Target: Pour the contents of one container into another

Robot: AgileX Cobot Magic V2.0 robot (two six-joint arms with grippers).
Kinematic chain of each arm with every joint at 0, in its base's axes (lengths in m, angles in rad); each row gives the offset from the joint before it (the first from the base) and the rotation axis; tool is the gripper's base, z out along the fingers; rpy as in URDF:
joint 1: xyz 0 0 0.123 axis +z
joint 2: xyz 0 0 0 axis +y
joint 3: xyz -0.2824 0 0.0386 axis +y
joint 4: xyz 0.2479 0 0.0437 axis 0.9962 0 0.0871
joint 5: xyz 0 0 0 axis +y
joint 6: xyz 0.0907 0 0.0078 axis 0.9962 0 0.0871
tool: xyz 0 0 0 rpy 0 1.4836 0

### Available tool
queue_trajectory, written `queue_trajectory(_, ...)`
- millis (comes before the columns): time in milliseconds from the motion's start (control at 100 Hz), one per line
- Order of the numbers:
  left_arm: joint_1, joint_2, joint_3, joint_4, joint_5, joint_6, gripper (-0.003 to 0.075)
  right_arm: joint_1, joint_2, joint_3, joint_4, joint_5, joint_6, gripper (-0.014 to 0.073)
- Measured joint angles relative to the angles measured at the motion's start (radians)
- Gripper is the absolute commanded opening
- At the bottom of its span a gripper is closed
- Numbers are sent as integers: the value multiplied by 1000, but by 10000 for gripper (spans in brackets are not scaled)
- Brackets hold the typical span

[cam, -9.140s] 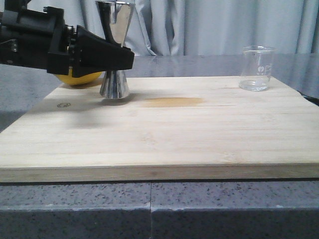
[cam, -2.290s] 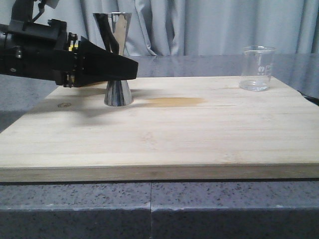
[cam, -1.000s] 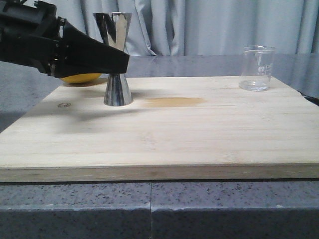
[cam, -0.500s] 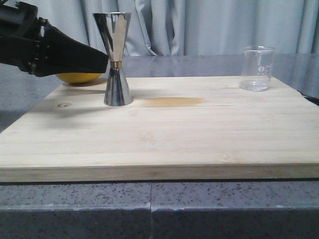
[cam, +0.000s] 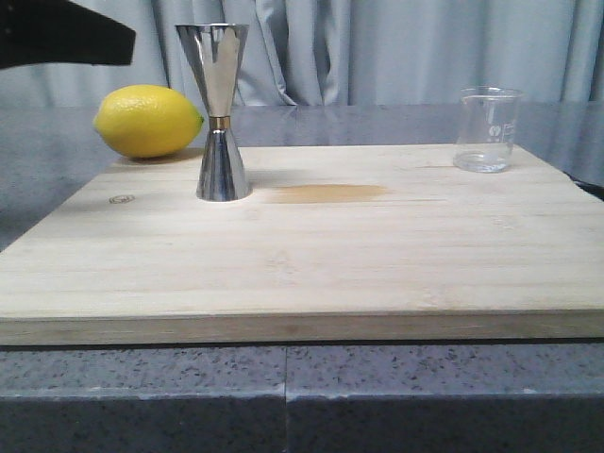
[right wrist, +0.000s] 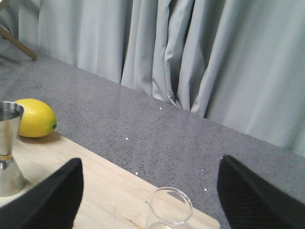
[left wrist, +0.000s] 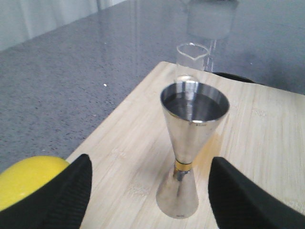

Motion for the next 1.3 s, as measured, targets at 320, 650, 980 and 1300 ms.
queue_trajectory(320, 142, -211, 3, -23, 14, -125, 483, 0, 0, -25, 0, 133, 0, 534)
queue_trajectory(650, 272, -452, 3, -145, -195, -168, 483, 0, -36, -112, 17, 432, 22, 534)
queue_trajectory(980, 277, -613, 6, -174, -605, -320, 483, 0, -163, -139, 8, 658, 24, 533)
queue_trajectory(1300, 278, -847, 8, -117, -791, -429, 483, 0, -301, -140, 8, 720, 24, 533)
